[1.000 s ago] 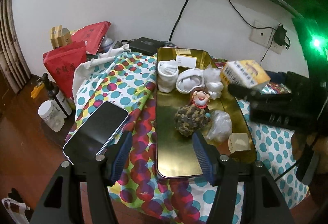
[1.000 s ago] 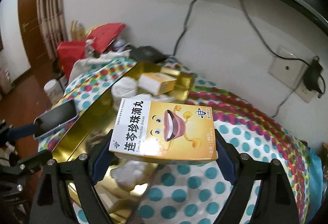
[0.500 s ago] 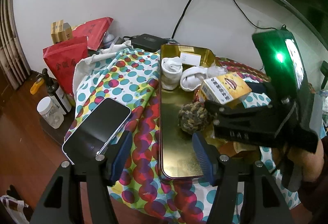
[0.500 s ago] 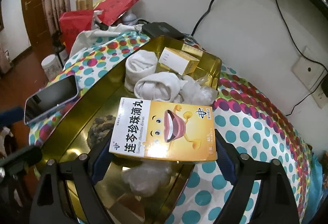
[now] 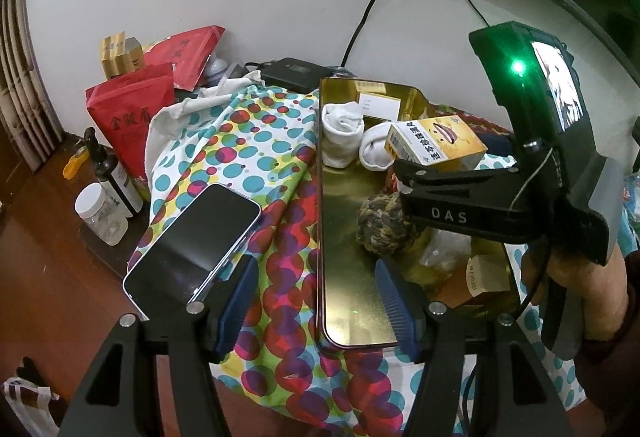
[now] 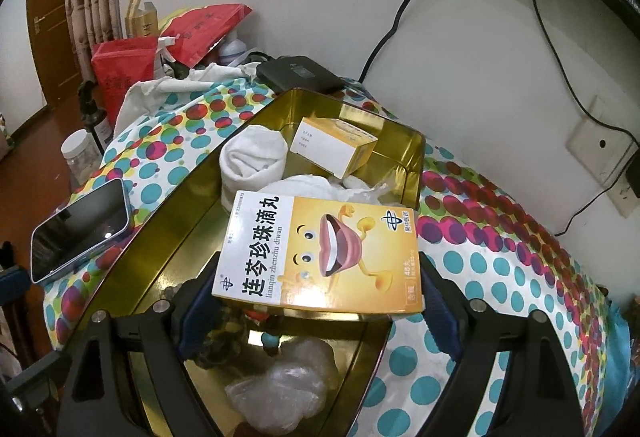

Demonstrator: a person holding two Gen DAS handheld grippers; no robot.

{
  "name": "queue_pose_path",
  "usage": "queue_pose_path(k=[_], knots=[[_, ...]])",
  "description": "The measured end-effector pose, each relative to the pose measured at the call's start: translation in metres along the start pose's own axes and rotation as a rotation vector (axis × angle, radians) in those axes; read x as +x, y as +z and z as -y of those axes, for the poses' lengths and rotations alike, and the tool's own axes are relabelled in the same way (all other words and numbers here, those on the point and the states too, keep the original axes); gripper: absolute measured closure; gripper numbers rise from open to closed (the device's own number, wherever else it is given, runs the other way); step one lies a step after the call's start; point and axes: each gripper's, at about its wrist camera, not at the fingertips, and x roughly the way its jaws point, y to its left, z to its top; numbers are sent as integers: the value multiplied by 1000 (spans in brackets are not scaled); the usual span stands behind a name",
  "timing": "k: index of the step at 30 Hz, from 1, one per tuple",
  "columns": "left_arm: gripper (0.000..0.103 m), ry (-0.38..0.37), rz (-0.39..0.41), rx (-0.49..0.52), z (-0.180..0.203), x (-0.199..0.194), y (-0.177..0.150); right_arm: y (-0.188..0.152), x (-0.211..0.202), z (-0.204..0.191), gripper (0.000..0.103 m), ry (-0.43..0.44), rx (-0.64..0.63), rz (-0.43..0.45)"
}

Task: Organize objects
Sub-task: 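Carry the yellow box over the gold tray with the right tool, then lower the yellow box into the tray and open the right tool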

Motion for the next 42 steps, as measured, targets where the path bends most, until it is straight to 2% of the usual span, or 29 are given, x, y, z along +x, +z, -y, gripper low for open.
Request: queue_pose_path(k=[8,11,14,19,23,26,32,42], knots=[[41,1,-4,-6,0,0,0,-3,1,5,14,18,32,-4],[40,1,-6,-12,0,0,0,-5,3,3,10,36,19,-24],[41,8,-7,-19,-1,0,0,-8,1,2,6,39,18,-14],[41,15,-4,-21,-1,-1,1,-13,-7,3,5,56,34,-4],[40,18,-3,-22,-1,-2,1,-14,-20,8,5,101,60,34],[40,20,-4,-22,-1,-2,2,-14,-24,12,5,171,86,47],[40,21,-9,-22,-1,-3,2,-12,-29,1,5,198,62,55],[40,17,-3,-3,12,-10,7,-20,-59,3,5,99,50,74]])
